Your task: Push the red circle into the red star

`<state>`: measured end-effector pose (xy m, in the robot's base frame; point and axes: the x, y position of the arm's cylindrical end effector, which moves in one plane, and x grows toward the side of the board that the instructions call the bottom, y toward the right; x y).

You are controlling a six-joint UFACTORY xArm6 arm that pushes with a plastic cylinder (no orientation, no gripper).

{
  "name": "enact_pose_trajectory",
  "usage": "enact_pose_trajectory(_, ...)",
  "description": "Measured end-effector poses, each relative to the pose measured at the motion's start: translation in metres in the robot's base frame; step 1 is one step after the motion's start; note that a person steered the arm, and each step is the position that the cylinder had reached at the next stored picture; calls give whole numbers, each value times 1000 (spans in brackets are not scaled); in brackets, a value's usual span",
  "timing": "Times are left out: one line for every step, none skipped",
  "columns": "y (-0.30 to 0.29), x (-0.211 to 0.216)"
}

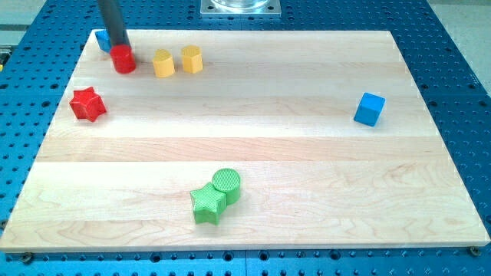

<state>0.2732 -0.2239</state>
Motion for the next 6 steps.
enact_pose_trajectory(0, 24)
enact_pose_trajectory(16, 2)
enact_pose_trajectory(37, 27)
enact_pose_trajectory(16, 67)
enact_pose_trajectory(33, 71)
enact_pose_trajectory(22, 71)
